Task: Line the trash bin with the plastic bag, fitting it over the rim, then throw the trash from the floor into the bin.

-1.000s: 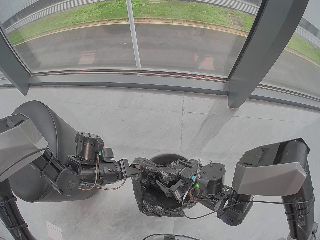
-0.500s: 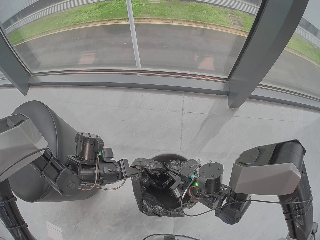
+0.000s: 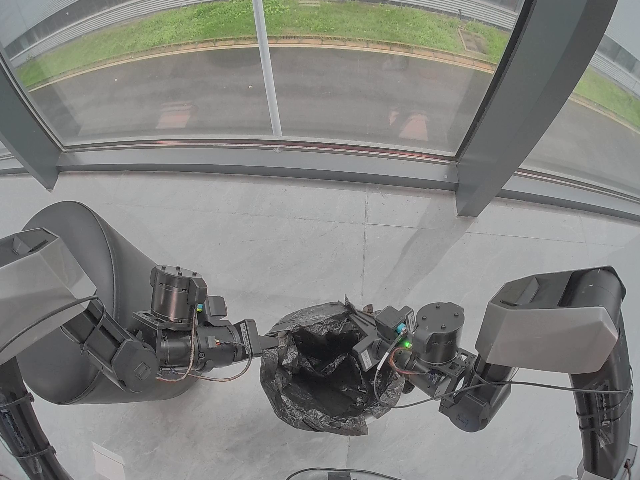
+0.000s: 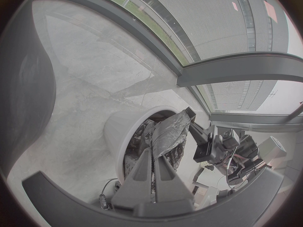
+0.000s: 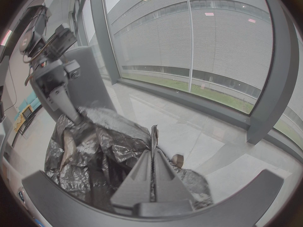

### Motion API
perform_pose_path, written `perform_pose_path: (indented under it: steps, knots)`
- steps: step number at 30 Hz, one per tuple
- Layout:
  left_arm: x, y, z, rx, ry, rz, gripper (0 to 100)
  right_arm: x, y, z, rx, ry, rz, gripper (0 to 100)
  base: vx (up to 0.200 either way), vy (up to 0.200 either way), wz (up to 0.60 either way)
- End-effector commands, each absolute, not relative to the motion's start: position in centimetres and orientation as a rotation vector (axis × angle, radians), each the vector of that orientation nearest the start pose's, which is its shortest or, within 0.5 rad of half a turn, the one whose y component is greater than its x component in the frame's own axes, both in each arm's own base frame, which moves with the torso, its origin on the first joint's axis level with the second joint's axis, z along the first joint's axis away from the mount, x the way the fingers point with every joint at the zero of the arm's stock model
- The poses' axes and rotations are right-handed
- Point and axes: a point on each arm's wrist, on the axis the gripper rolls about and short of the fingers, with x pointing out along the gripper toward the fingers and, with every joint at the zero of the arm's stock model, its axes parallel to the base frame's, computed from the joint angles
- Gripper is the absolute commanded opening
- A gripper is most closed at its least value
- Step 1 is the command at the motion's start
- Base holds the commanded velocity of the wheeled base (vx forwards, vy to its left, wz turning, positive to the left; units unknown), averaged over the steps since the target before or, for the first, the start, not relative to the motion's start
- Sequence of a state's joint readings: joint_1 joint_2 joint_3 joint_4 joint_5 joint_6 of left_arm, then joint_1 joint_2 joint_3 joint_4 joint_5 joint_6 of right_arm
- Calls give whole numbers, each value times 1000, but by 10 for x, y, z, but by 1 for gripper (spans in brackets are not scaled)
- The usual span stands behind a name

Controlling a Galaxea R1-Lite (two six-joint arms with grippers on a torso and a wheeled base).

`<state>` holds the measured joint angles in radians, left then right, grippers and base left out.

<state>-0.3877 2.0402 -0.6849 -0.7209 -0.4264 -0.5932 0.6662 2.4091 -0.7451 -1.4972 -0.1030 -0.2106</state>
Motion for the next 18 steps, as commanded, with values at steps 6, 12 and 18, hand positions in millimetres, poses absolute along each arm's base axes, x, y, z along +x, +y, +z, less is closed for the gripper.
perform_pose_path:
  steps: [6, 12, 18]
  knots:
    - [304, -133, 54, -544, 851, -558, 0, 314, 235, 11, -262, 50, 556, 0, 0, 0, 0]
    - [307, -135, 54, -543, 844, -561, 0, 332, 241, 8, -280, 37, 542, 0, 0, 0, 0]
    - [314, -133, 48, -547, 850, -547, 0, 352, 240, 2, -298, 9, 509, 0, 0, 0, 0]
